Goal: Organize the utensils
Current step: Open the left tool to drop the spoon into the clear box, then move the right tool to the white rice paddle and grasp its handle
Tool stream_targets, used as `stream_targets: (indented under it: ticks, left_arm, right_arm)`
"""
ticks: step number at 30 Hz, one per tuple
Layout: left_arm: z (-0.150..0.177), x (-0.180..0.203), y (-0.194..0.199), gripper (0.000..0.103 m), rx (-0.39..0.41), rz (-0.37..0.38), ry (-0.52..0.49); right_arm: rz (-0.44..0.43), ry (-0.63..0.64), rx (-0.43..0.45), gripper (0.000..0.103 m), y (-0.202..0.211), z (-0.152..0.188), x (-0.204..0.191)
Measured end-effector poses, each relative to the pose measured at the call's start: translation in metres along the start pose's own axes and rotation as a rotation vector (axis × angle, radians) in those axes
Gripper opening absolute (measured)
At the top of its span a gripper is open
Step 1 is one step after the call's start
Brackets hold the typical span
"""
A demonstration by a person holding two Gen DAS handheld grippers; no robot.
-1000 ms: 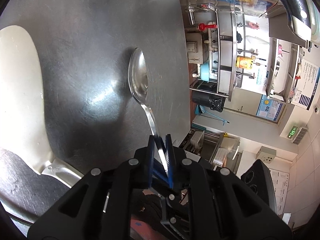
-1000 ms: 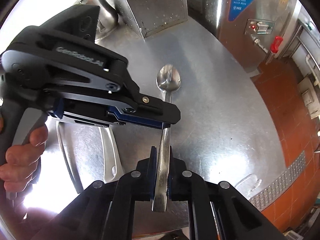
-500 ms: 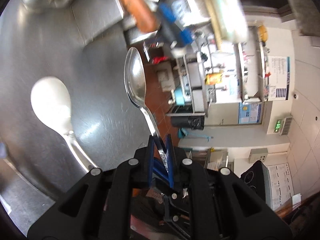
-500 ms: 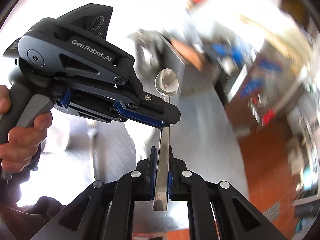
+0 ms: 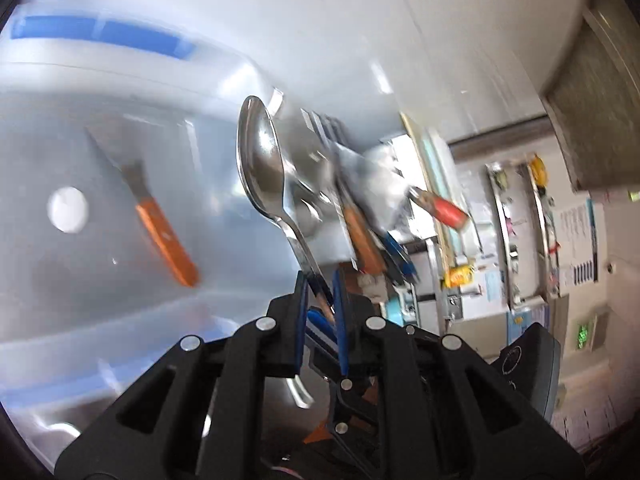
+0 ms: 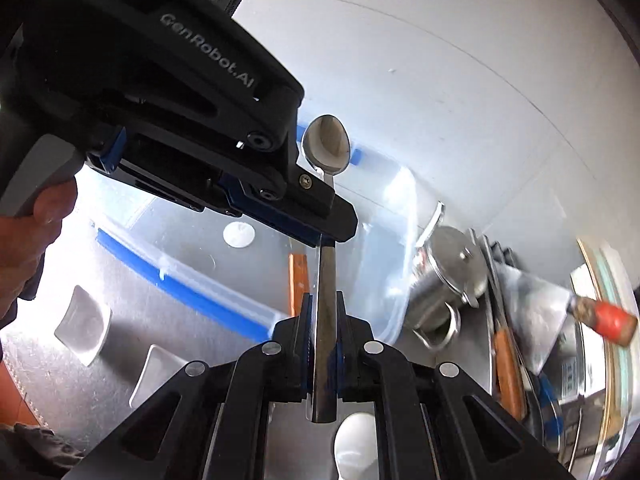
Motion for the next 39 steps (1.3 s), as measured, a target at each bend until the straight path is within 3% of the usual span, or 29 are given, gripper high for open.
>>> stream_targets:
  ticks: [4,7,12,16,20,21,24,25,26,28,30,31,32,33,34,35,39]
  left_arm:
    - [-0.04,-0.053,0.019,0.011,0.021,-0.076,0.065]
    - [-0.061,-0.098,0.015,0.011,-0.009,-0.112,0.144]
    - [-0.067,-0.164,-0.013,0.011,-0.107,-0.164,0.326]
    - [-0.067,-0.196,-0.021,0.011,-0.165,-0.187,0.459]
    - [-0.067,-0.208,-0.022,0.011,-0.181,-0.221,0.519]
    - [-0.065,-0.208,-0.021,0.011,-0.18,-0.214,0.524]
    - [-0.067,-0.205,-0.011,0.011,-0.153,-0.216,0.497]
    - [-0.068,-0.2,-0.007,0.011,-0.142,-0.213,0.488]
    - [-0.069,-0.192,-0.004,0.011,-0.123,-0.219,0.472]
    - [-0.072,-0.171,0.014,0.011,-0.047,-0.248,0.399]
    - [-0.068,-0.136,0.033,0.02,0.027,-0.257,0.294]
    - [-0.064,-0.117,0.044,0.04,0.067,-0.262,0.238]
    - [-0.059,-0.097,0.054,0.075,0.11,-0.272,0.176]
    - [-0.051,-0.076,0.062,0.09,0.159,-0.277,0.11]
    - [-0.041,-0.055,0.071,0.096,0.211,-0.281,0.038]
    - [-0.031,-0.035,0.074,0.096,0.235,-0.286,-0.023]
    - [0.023,0.023,0.057,0.096,0.193,-0.212,-0.146]
  right_arm:
    - [-0.057,0.05,-0.078,0.011,-0.052,-0.041,-0.018]
    - [-0.108,0.078,-0.16,0.011,-0.093,-0.055,-0.03]
    - [-0.224,0.128,-0.361,0.01,-0.156,-0.048,-0.045]
    - [-0.306,0.149,-0.49,0.01,-0.182,-0.039,-0.052]
    - [-0.382,0.144,-0.551,0.011,-0.188,-0.035,-0.05]
    - [-0.364,0.144,-0.543,0.013,-0.186,-0.032,-0.045]
    - [-0.303,0.161,-0.493,0.028,-0.168,-0.027,-0.032]
    - [-0.285,0.156,-0.465,0.037,-0.158,-0.027,-0.025]
    - [-0.259,0.149,-0.421,0.047,-0.143,-0.028,-0.018]
    - [-0.224,0.115,-0.316,0.049,-0.104,-0.033,-0.003]
    - [-0.181,0.08,-0.204,0.062,-0.057,-0.029,0.013]
    - [-0.148,0.055,-0.135,0.079,-0.028,-0.021,0.024]
    - [-0.116,0.026,-0.077,0.091,-0.003,-0.009,0.034]
    - [-0.092,0.0,-0.036,0.092,0.016,0.002,0.039]
    - [-0.073,-0.022,-0.019,0.092,0.029,0.019,0.048]
    - [-0.056,-0.052,-0.028,0.092,0.038,0.041,0.054]
    - [0.015,-0.202,-0.216,0.092,0.022,0.152,0.068]
Point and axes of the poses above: each gripper's, at about its wrist camera, not at the fingertips, and y roughly against the way its jaws point, x to its right, z to its underside, the point moved 6 cm from there along -y, roughly the way its jaws point, and after that the axes turned 4 degrees about y, right-handed, at the moved point
